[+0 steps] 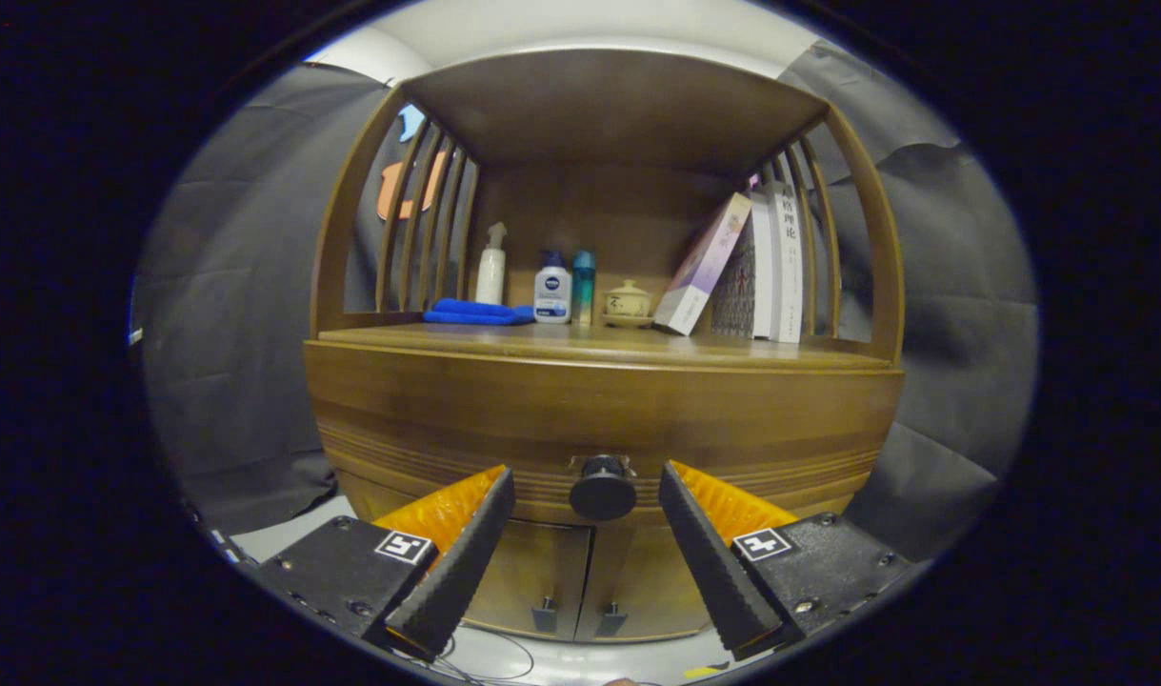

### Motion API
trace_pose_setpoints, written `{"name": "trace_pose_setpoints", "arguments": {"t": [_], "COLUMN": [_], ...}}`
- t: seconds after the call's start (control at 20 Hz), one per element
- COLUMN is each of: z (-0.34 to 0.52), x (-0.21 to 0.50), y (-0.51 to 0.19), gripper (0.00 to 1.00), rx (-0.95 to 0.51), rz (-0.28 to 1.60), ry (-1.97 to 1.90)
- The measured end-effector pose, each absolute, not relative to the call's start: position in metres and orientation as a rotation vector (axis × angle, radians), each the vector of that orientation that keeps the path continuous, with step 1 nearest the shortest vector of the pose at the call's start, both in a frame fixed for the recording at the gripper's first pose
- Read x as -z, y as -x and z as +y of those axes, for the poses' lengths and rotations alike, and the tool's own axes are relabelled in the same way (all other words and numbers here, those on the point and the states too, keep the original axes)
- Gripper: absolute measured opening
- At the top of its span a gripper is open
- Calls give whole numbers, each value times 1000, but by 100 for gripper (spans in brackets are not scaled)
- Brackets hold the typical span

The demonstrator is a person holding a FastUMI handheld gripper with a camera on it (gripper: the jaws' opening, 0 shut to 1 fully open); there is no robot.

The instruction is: Pull open the drawer, take out the items inside it, and place them on the countertop above the cabinet.

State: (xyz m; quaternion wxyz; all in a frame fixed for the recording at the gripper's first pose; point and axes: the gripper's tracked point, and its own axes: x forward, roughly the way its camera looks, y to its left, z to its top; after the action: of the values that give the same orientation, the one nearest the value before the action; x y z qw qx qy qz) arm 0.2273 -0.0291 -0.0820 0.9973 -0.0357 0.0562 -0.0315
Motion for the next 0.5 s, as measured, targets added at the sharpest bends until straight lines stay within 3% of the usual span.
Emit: {"name": "trace_pose_setpoints", "arguments": {"t": [0.25,0.5], "z": [-41,-44], "x": [88,94], "y": [-251,-260], "gripper": [88,60], "rx": [86,90], "rz": [106,127], "ry": [45,30]}}
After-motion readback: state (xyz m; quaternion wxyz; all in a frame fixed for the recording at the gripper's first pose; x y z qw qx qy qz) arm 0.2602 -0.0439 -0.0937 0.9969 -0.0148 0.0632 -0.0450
